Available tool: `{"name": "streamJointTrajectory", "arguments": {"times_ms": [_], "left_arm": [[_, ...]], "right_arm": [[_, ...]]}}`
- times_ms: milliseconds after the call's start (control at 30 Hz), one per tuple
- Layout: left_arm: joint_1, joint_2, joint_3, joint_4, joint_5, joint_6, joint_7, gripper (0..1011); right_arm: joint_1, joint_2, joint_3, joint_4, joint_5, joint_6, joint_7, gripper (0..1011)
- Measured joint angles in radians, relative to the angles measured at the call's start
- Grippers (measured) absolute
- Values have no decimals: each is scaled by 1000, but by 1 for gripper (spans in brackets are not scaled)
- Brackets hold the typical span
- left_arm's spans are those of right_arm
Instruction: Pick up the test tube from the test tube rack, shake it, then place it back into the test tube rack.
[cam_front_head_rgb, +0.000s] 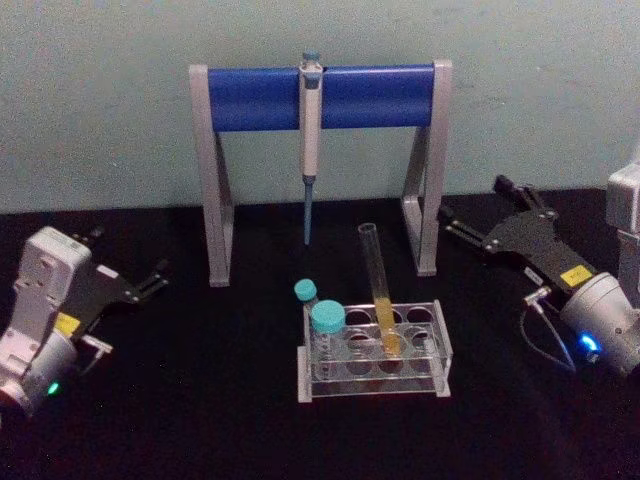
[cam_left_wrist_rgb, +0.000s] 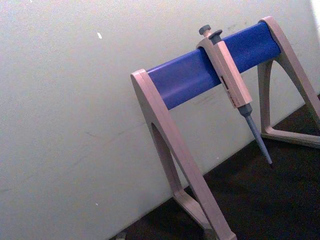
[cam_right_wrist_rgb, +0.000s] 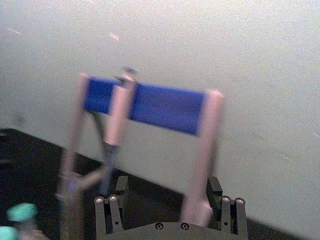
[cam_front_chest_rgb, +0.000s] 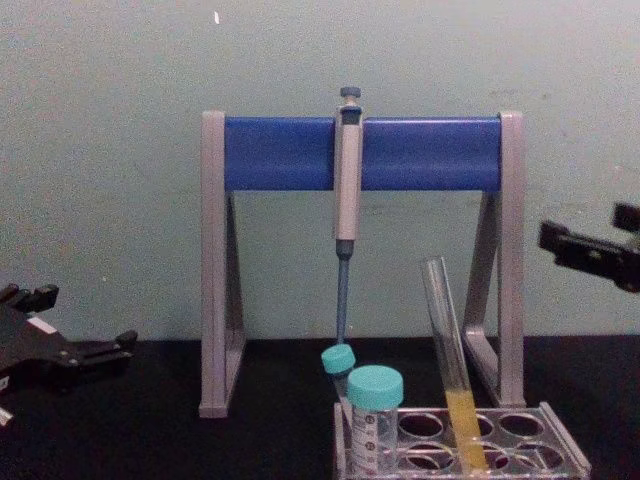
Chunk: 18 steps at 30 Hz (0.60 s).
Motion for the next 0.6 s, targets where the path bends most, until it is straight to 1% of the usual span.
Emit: {"name": "streamJointTrajectory", "arguments": {"times_ms": [33,67,167,233,367,600], "left_arm": [[0,0,0,0,0,0,0,1001],[0,0,0,0,0,0,0,1001],[0,0,0,0,0,0,0,1001],[0,0,0,0,0,0,0,1001],[0,0,0,0,0,0,0,1001],[0,0,0,0,0,0,0,1001]], "right_arm": [[-6,-5,5,-3,-8,13,-26,1000],[-16,-16,14,-8,-23,42,-70,1000],[-28,-32,26,-10,-37,87,-123,1000],[-40,-48,34,-6,-48,137,-163,1000],[-49,-62,39,9,-51,183,-177,1000],[-46,-84,40,55,-55,236,-174,1000]]}}
